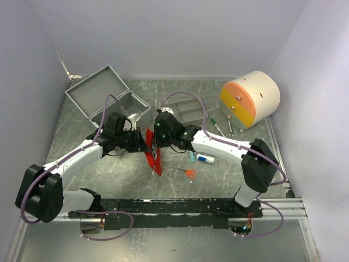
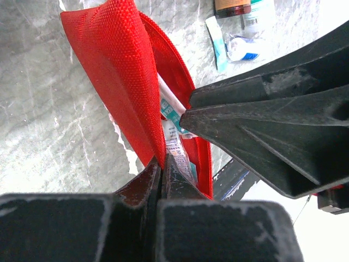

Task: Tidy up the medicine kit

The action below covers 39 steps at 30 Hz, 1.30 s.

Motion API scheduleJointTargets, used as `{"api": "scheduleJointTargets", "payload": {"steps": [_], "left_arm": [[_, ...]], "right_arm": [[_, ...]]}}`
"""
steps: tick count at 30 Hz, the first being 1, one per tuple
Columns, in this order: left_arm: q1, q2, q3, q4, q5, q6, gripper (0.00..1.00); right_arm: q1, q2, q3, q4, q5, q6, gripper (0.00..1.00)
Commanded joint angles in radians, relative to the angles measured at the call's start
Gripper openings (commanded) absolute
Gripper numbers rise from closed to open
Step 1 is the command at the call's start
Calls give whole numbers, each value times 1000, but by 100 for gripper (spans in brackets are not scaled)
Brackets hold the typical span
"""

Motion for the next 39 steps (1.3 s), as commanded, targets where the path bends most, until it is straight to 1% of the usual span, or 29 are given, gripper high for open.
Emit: {"api": "scheduleJointTargets", "payload": {"steps": [1,9,14,15,16,19,22,27,37,39], "left_arm": [[7,-2,17,25,7,-2,7],[7,2,19,30,9,-5,7],[7,0,18,27,5,-4,7],[7,0,18,25,4,-4,7],[7,-2,19,24,3,-3,7],[7,-5,20,20,-1,-1,7],[7,-3,23,17,-2,1,7],[7,-1,24,16,-1,3,7],[7,-1,21,18,-2,2,7],[7,1,23,18,0,1,7]], "right_arm": [[9,17,33,-65,34,-22,18],[32,21,9,-135,31,14,4],[49,44,30,-160,38,21,1],[51,50,44,-176,51,21,1],[53,55,66,-196,70,20,3],[54,72,118,-232,137,18,16],[53,105,173,-258,170,-4,21],[48,165,235,-287,199,-22,22],[42,240,277,-336,205,-20,21],[42,245,277,-333,207,-23,17]]}}
